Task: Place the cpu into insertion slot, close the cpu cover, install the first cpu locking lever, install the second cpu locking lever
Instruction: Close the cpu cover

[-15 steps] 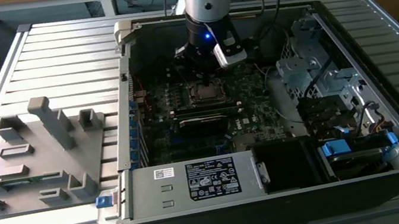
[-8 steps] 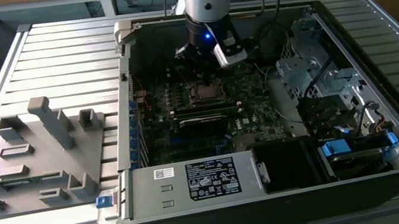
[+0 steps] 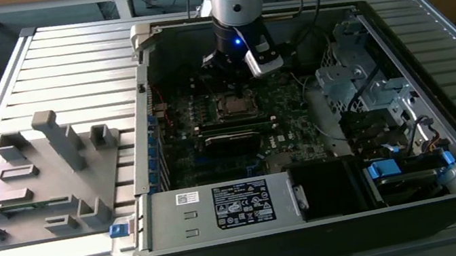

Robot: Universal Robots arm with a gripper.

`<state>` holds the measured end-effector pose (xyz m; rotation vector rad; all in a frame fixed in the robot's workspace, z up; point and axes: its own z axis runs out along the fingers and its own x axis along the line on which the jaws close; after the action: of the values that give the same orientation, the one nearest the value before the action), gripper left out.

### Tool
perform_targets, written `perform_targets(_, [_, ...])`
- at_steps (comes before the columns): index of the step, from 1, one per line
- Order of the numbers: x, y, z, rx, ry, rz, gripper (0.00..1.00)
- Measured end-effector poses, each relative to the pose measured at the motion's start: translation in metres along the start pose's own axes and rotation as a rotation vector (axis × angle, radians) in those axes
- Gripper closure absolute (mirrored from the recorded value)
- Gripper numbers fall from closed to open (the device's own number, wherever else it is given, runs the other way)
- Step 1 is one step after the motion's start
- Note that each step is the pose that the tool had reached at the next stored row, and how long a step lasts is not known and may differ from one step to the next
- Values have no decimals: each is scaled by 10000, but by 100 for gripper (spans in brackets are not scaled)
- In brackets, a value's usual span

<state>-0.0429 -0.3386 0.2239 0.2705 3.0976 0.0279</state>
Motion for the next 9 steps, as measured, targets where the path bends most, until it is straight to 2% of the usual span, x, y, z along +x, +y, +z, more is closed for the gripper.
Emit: perform_targets(9, [0,0,-10,1,-4,1,90])
